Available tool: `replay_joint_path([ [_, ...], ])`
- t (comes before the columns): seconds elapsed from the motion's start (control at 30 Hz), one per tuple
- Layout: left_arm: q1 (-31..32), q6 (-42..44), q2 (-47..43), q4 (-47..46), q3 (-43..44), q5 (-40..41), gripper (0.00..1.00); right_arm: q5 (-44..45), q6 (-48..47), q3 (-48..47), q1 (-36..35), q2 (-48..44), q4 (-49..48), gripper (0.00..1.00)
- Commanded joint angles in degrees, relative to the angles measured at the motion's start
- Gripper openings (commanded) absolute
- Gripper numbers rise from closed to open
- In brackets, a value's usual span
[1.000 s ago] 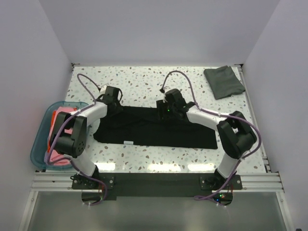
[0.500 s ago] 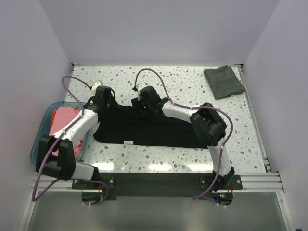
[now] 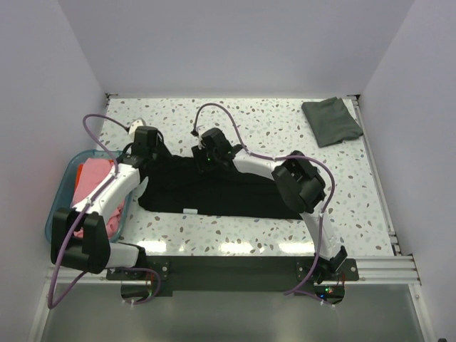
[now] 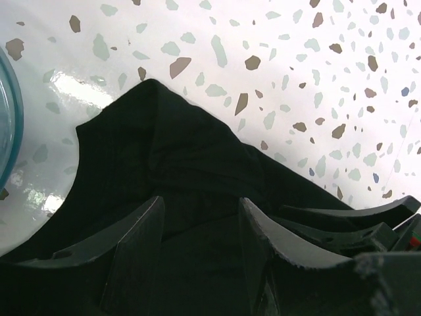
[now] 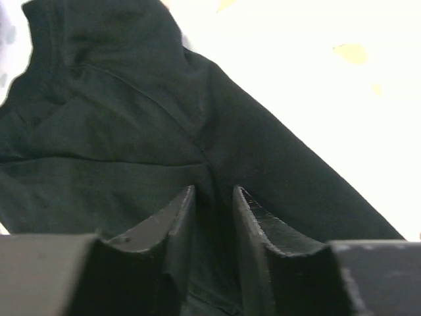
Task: Fold and stack the t-shirts
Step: Fold the tshirt
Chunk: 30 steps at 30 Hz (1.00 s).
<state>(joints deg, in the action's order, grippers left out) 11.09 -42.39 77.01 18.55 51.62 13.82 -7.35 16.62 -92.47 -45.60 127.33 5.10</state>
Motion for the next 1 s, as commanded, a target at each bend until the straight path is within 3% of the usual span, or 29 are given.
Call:
replay_joint_path([
  [0.0,-0.8,1.0,-1.3,-1.2,-0.9,-0.7,0.54,-1.7,1.7,-0.3,-0.9,-0.8,-3.4,0.32],
  [0.4,-1.2,-1.4,0.0,-2.5,-3.7,-0.3,0.53,-1.8,4.8,9.5,-1.1,-8.1,-12.0,0.21],
  [0.7,-1.2,-3.1,1.6,-4.1,-6.0,-0.7,0.50,-3.6,6.3,12.8,-1.2,-9.7,-15.3,0.28],
  [0.97,-1.2,-3.7,1.8,-4.9,-7.3,-1.2,0.48,-4.1,7.2,16.1,-1.7,-11.7,-18.1,0.12],
])
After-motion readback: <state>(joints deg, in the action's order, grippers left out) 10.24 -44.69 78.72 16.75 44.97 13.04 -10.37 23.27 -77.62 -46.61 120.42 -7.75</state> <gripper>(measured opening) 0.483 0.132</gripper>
